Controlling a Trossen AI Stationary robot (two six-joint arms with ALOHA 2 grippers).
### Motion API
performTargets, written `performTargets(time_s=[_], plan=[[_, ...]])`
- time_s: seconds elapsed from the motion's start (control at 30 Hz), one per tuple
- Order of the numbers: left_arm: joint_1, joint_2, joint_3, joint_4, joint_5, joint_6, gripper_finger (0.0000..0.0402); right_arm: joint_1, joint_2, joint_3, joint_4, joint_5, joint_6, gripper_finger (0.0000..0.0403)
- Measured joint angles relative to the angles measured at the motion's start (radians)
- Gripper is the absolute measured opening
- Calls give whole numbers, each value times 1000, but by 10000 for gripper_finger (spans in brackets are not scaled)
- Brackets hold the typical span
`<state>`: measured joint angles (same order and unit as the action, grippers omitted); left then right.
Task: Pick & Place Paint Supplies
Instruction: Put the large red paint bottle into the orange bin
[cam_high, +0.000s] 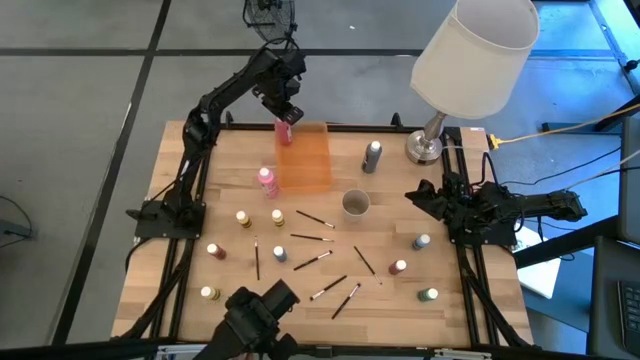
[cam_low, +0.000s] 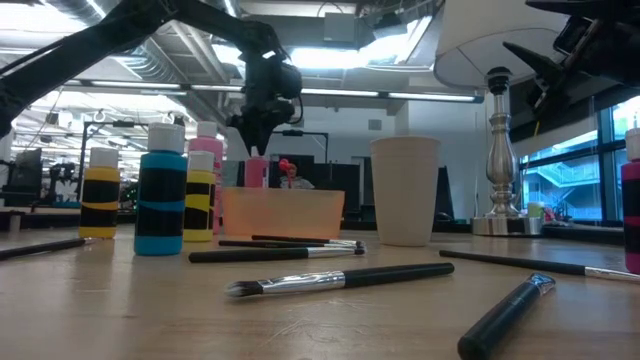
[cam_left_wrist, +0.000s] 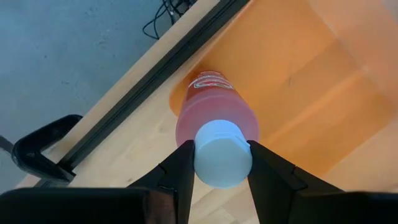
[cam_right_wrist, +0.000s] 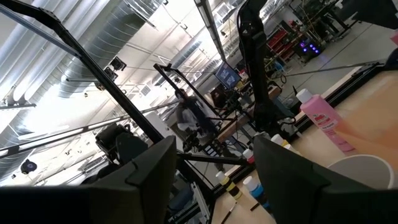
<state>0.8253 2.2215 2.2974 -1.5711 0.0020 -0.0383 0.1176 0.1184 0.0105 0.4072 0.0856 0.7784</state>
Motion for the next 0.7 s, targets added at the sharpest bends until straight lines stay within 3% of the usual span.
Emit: performTargets(time_s=[0.7], plan=[[-9,-3,0,0,18,40,152,0,0,0,0,-1,0,217]])
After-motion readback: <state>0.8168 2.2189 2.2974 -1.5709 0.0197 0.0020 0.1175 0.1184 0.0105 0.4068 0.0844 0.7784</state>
